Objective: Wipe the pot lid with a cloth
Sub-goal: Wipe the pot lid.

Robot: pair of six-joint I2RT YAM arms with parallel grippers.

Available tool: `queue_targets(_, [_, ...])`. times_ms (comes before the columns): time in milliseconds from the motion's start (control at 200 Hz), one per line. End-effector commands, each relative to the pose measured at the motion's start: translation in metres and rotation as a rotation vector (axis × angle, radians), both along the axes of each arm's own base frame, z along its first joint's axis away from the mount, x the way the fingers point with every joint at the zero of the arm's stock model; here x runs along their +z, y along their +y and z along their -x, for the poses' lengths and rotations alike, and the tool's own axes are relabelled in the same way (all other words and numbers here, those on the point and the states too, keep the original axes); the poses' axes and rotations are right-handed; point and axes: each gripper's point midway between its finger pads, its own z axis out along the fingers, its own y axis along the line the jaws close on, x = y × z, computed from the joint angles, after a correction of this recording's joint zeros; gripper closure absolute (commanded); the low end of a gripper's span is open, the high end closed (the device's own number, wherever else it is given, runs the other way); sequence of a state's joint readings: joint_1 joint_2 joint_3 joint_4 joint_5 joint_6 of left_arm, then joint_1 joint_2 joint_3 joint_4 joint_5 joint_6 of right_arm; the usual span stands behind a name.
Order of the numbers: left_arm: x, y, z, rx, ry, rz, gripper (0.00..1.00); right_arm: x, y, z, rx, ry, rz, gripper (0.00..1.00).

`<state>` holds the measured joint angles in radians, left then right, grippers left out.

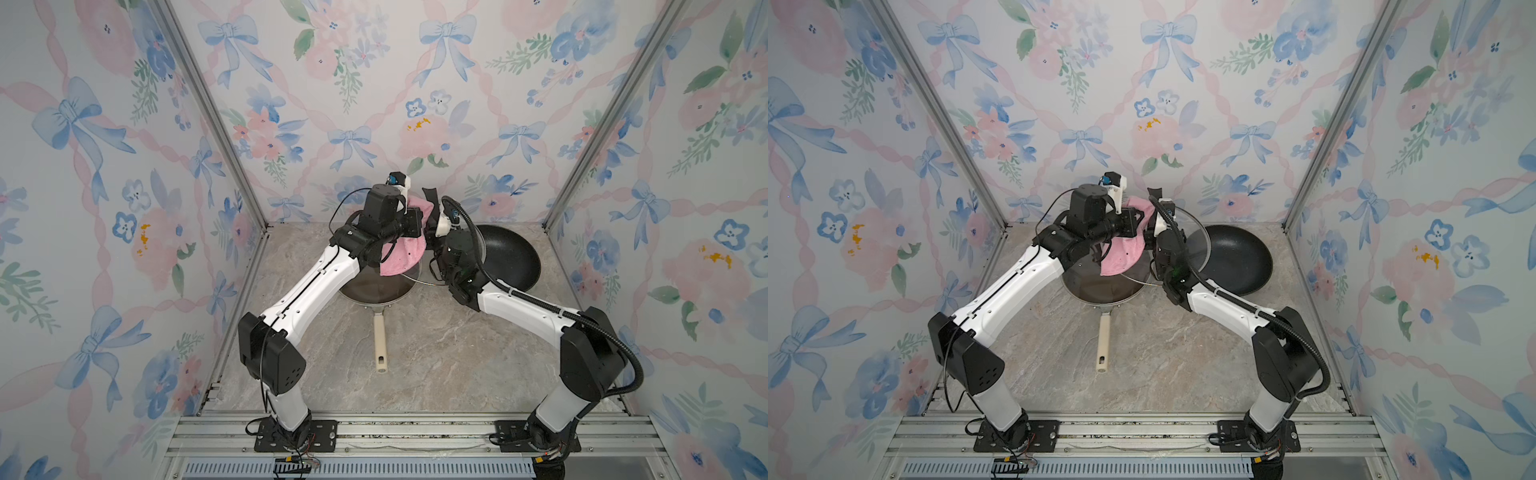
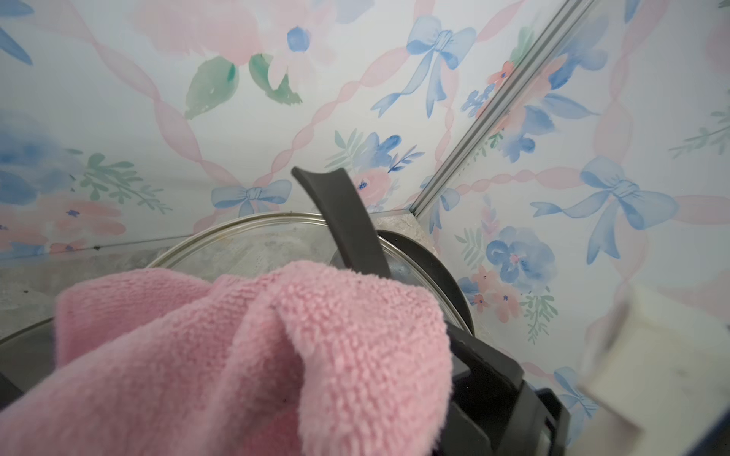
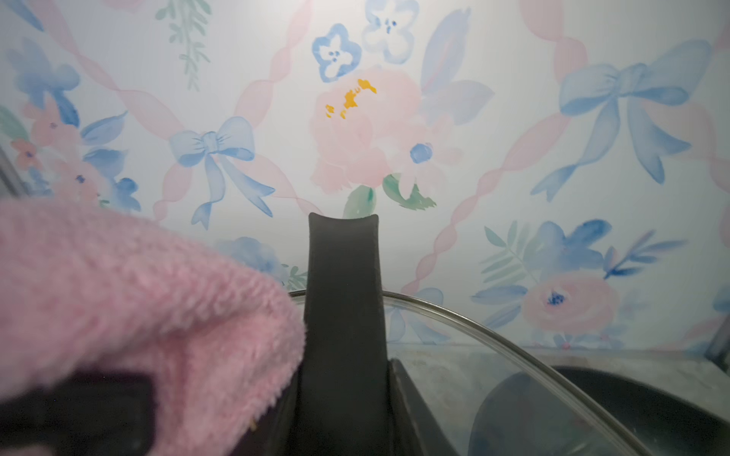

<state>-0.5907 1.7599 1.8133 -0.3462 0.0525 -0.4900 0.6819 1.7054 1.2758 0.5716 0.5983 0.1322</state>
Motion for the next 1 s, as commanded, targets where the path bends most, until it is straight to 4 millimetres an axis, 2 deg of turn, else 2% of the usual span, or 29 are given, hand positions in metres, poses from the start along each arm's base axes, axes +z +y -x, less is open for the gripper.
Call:
queue_targets(0, [-0.057,0.008,-0.014,0.114,0.122,-0.049,1.0,0.111,-0.069,0.025,-0.254,-0.249,-0.574,1.0])
queue_targets(115, [-0.078,0.016,-0.009,0.162,0.152,-0.084,1.0,0.103,-0.089,0.018,-0.283,-0.181,-0.763,1.0])
queue_targets(240, [-0.087,0.025,-0.001,0.172,0.158,-0.116,1.0,0.098,-0.112,0.011,-0.304,-0.142,-0.898,1.0])
queue_targets(365, [-0.096,0.015,0.007,0.108,0.167,-0.152,1.0,0.099,-0.121,-0.001,-0.244,-0.147,-1.031,1.0])
queue_targets(430, [-0.105,0.001,0.015,0.039,0.182,-0.17,1.0,0.101,-0.121,-0.005,-0.213,-0.144,-1.071,1.0])
queue_targets(600, [-0.123,-0.058,0.049,-0.189,0.192,-0.245,1.0,0.115,-0.116,-0.009,-0.16,-0.201,-1.065,1.0])
queue_targets(705, [-0.132,-0.077,0.064,-0.272,0.23,-0.271,1.0,0.13,-0.113,-0.011,-0.116,-0.275,-1.023,1.0])
queue_targets(860, [-0.136,-0.08,0.081,-0.326,0.266,-0.258,1.0,0.153,-0.121,-0.006,-0.092,-0.368,-0.911,1.0])
queue_targets(995, [-0.136,-0.059,0.082,-0.269,0.261,-0.297,1.0,0.169,-0.125,0.003,-0.027,-0.406,-0.795,1.0])
